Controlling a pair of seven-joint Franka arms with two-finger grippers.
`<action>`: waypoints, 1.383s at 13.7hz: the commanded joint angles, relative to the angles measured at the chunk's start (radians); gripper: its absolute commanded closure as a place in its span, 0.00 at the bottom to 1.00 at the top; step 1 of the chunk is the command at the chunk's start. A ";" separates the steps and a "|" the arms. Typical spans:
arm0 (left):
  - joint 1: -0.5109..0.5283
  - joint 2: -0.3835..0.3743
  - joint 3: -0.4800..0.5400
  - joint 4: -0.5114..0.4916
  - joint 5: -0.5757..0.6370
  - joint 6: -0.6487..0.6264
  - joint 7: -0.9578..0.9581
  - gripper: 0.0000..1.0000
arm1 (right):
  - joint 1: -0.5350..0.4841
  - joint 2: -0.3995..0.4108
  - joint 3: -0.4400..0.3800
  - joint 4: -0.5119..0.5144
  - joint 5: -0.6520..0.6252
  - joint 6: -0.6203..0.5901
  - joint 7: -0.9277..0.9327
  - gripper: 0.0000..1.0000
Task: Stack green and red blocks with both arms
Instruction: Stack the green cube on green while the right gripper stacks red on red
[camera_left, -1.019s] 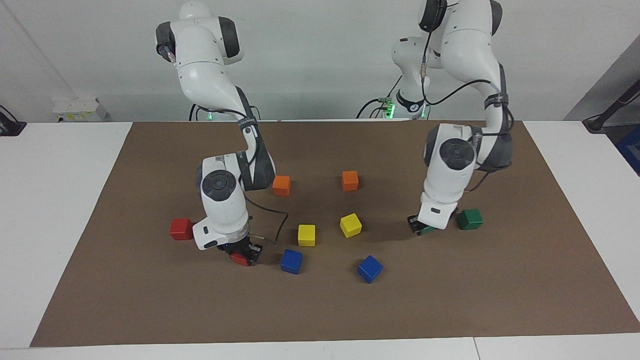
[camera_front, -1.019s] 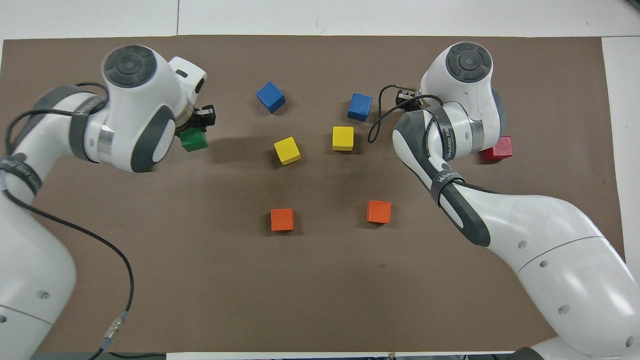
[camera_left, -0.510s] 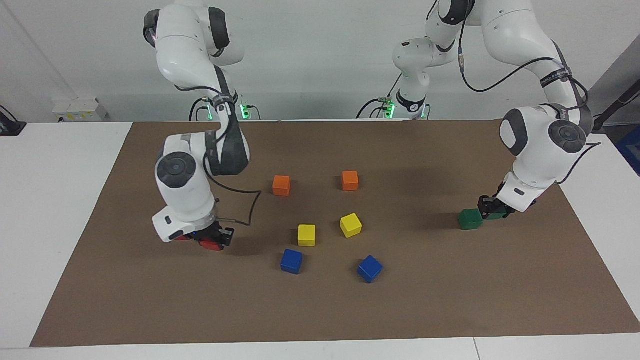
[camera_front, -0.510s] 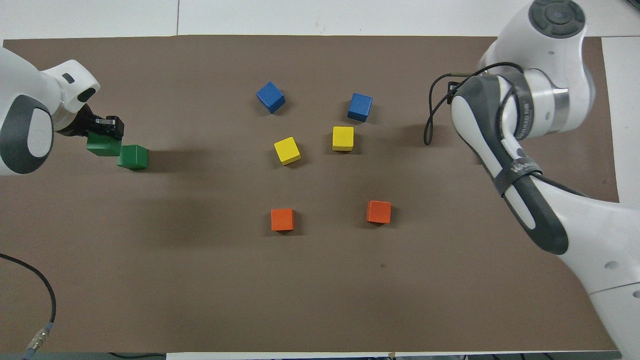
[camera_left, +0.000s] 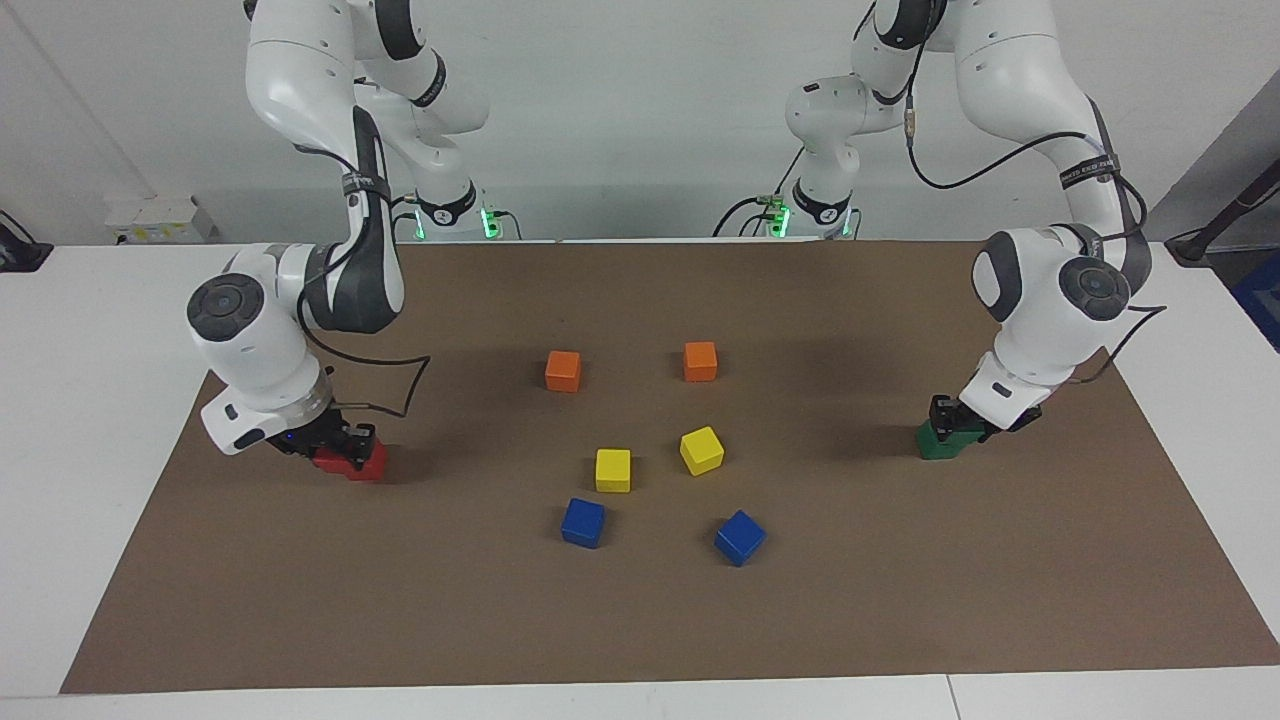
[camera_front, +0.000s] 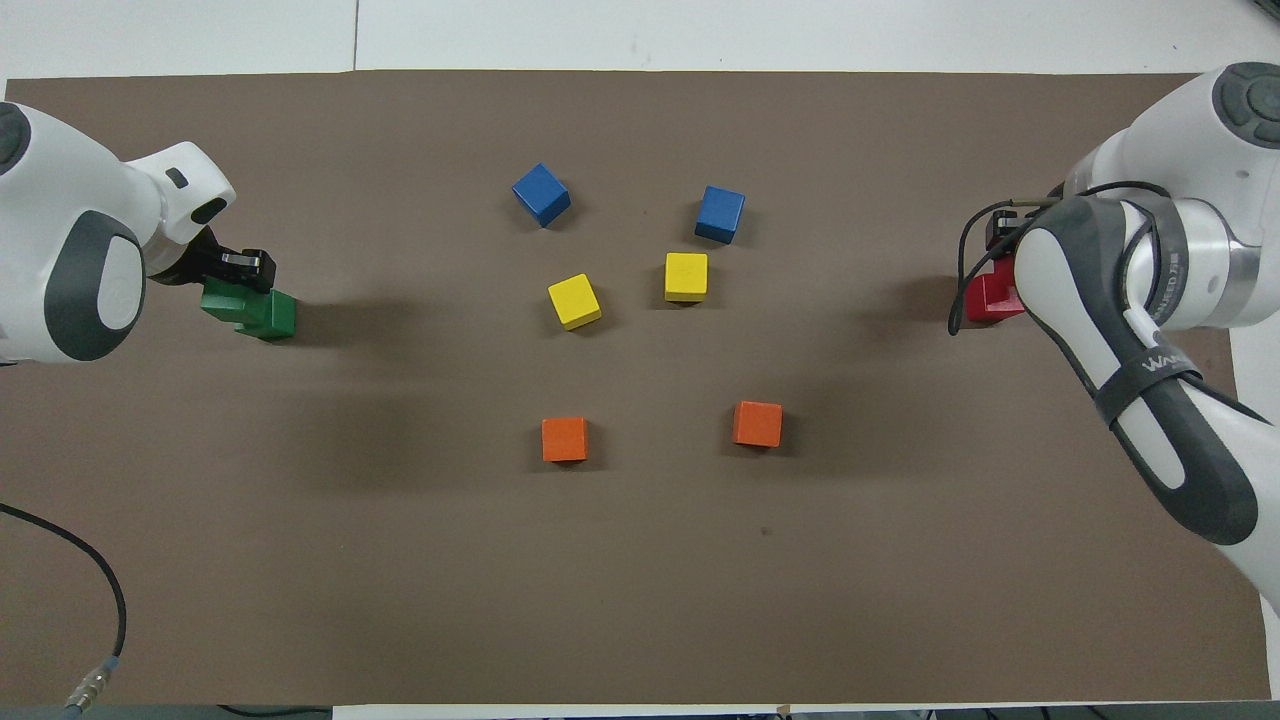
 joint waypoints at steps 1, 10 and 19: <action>0.000 -0.017 0.009 -0.035 -0.039 0.040 0.021 1.00 | 0.000 -0.051 0.013 -0.064 -0.001 0.025 0.007 1.00; 0.021 -0.024 0.009 -0.064 -0.039 0.065 0.018 1.00 | -0.002 -0.075 0.013 -0.148 -0.002 0.108 -0.016 1.00; 0.021 -0.055 0.012 -0.127 -0.039 0.108 0.029 0.00 | 0.014 -0.078 0.015 -0.119 -0.002 0.088 0.016 0.00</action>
